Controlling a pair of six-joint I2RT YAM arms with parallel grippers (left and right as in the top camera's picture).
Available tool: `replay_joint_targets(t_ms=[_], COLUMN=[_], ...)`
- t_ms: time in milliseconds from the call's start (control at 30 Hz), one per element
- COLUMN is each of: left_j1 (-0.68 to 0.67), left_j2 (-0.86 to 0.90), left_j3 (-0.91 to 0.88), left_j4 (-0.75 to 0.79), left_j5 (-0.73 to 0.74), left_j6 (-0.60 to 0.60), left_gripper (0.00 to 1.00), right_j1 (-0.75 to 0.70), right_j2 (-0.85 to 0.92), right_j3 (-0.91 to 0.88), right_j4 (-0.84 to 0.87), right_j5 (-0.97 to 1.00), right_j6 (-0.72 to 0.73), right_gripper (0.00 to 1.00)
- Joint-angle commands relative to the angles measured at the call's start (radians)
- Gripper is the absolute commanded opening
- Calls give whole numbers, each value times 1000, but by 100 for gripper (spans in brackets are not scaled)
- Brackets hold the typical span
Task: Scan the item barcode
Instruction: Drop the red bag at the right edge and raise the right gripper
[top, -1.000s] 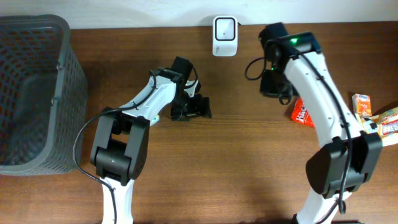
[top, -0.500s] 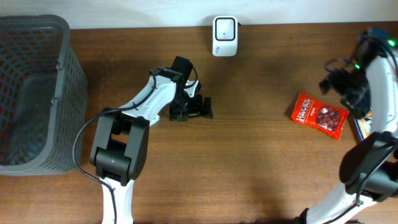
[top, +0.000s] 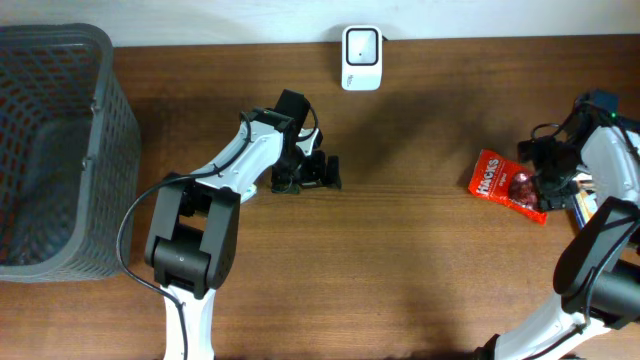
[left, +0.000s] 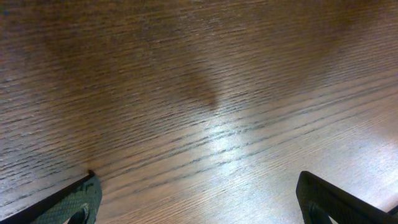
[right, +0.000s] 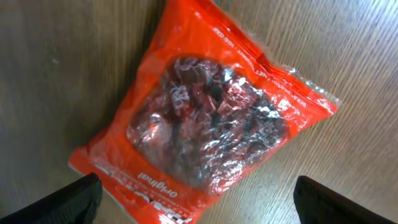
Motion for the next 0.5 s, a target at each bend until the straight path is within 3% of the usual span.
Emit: replay_joint_targets(t_ms=[0, 100, 267, 467], left_j1=[8, 8, 6, 6], left_j2=[30, 30, 30, 30], left_j3=[-18, -18, -18, -18], left_j4=[1, 0, 1, 1], left_j5=[-67, -67, -67, -67], left_j6=[16, 16, 16, 16], left_gripper=[99, 99, 99, 99], right_j1=[2, 10, 52, 186], right_j2=[-14, -6, 31, 53], right_j3=[-66, -105, -121, -121], right_j4=[26, 77, 99, 177], right_j5=[10, 17, 56, 38], right_j6=[183, 219, 214, -4], right_gripper=[100, 98, 78, 61])
